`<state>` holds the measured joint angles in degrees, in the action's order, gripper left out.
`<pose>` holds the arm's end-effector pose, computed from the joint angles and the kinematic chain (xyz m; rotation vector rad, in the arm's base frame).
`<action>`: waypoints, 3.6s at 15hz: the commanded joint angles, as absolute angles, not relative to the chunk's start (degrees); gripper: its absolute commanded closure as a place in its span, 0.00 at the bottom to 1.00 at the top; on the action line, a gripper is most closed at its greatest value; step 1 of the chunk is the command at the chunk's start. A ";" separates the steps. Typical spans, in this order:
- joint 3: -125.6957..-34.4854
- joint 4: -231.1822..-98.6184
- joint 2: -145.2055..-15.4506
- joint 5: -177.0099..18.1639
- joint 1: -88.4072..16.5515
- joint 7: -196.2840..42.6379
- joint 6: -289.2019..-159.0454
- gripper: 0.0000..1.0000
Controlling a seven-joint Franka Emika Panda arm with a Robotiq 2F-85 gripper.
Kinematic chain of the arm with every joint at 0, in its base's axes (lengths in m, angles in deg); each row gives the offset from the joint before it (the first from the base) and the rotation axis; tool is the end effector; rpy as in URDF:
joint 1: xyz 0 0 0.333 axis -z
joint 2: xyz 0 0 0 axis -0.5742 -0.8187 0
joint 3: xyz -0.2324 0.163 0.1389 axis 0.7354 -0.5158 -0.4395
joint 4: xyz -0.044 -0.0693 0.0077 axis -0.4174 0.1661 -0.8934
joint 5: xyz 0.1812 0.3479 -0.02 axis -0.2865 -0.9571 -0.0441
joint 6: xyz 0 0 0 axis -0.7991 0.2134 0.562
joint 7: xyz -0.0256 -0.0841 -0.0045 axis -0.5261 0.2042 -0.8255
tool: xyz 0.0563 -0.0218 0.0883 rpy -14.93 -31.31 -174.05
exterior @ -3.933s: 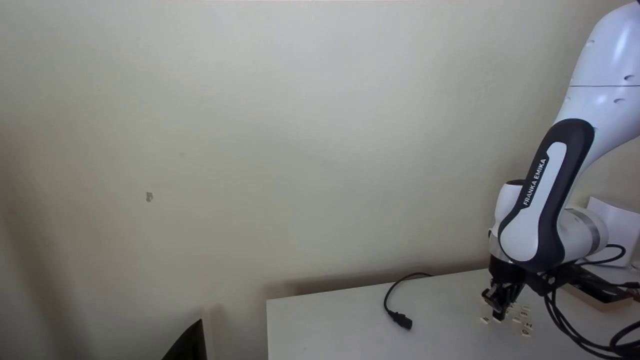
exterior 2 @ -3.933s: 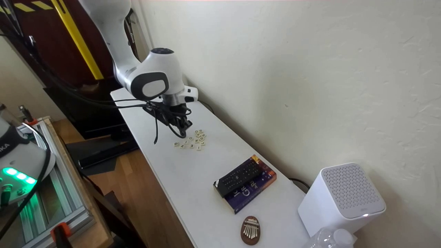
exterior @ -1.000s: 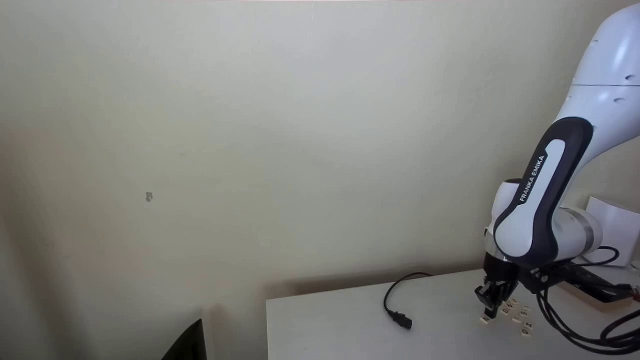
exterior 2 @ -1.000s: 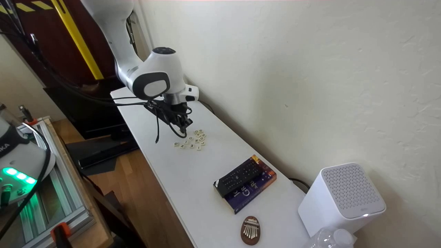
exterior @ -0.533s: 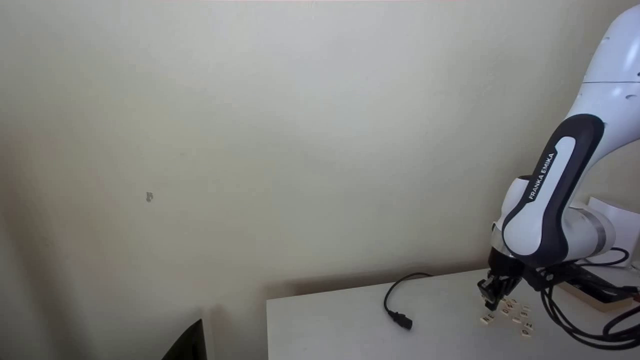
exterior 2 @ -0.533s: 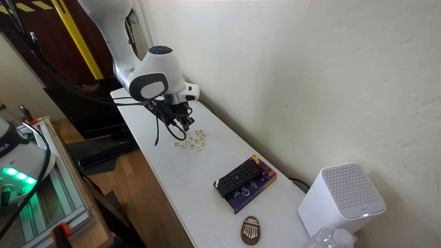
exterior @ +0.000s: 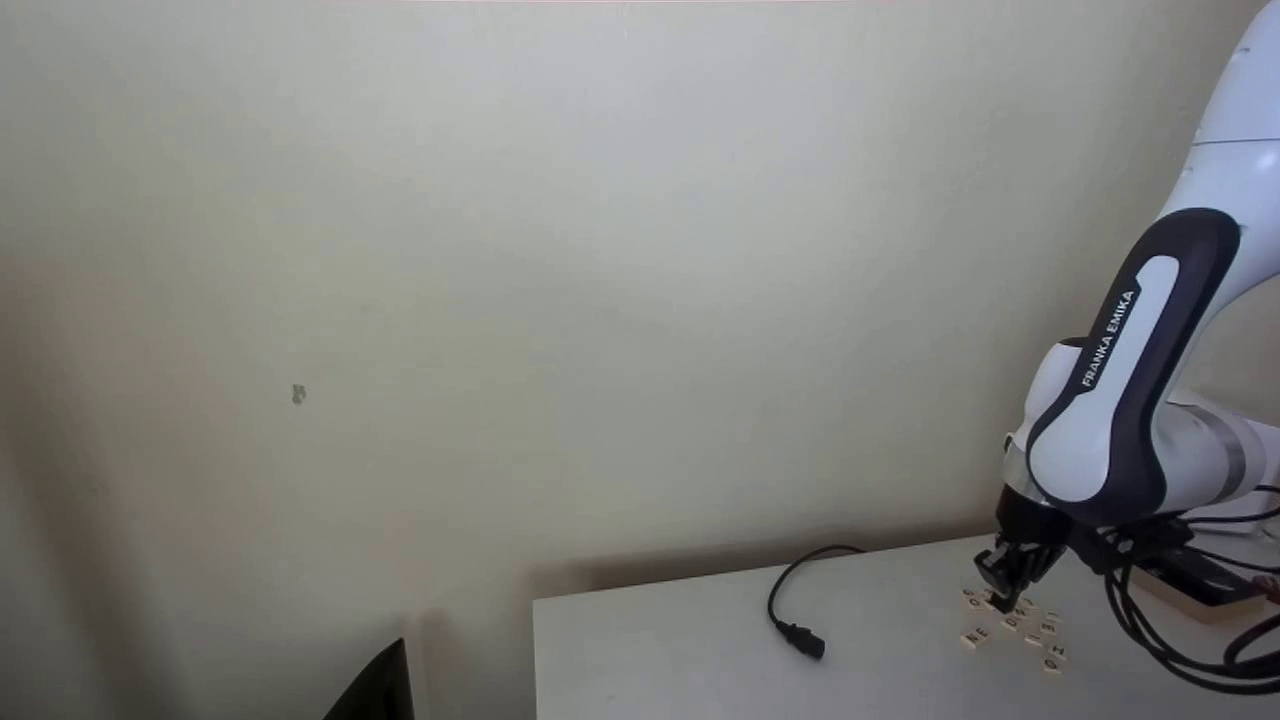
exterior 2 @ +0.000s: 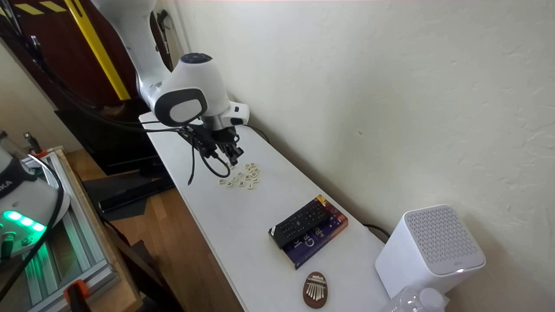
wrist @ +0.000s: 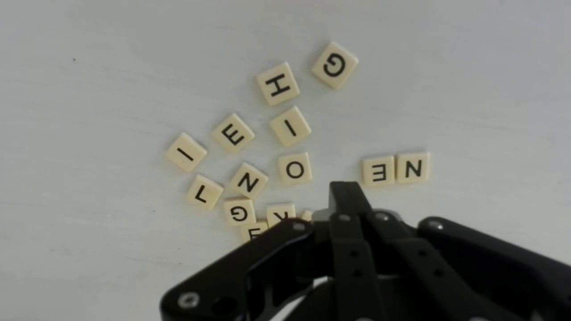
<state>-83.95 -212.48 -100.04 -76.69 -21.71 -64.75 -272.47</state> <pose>0.4498 -0.0981 0.0661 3.1132 -0.0074 0.1799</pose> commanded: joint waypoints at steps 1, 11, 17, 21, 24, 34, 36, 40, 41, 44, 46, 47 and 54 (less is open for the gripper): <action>-80.98 -214.18 -98.15 -76.88 -23.95 -64.95 -272.12 1.00; -79.31 -211.80 -101.10 -76.95 -24.87 -65.01 -271.54 1.00; -79.45 -210.39 -102.91 -77.09 -24.66 -65.17 -271.61 1.00; -79.78 -208.85 -104.55 -77.12 -24.30 -65.20 -271.75 1.00; -79.92 -207.70 -105.59 -77.19 -24.19 -65.31 -271.66 1.00; -81.36 -205.99 -107.01 -77.17 -24.19 -65.36 -270.31 1.00; -81.95 -205.86 -107.05 -77.21 -23.88 -65.31 -270.04 1.00; -82.62 -205.90 -106.99 -77.19 -23.74 -65.20 -269.80 1.00; -82.68 -205.93 -107.00 -77.16 -23.73 -65.16 -269.74 1.00; -82.94 -206.18 -106.90 -77.14 -23.53 -65.10 -269.84 1.00; -82.93 -206.37 -106.78 -77.13 -23.58 -65.11 -269.99 1.00; -83.02 -206.42 -106.75 -77.13 -23.49 -65.09 -269.98 1.00; -82.99 -206.77 -106.57 -76.97 -23.71 -64.93 -269.79 1.00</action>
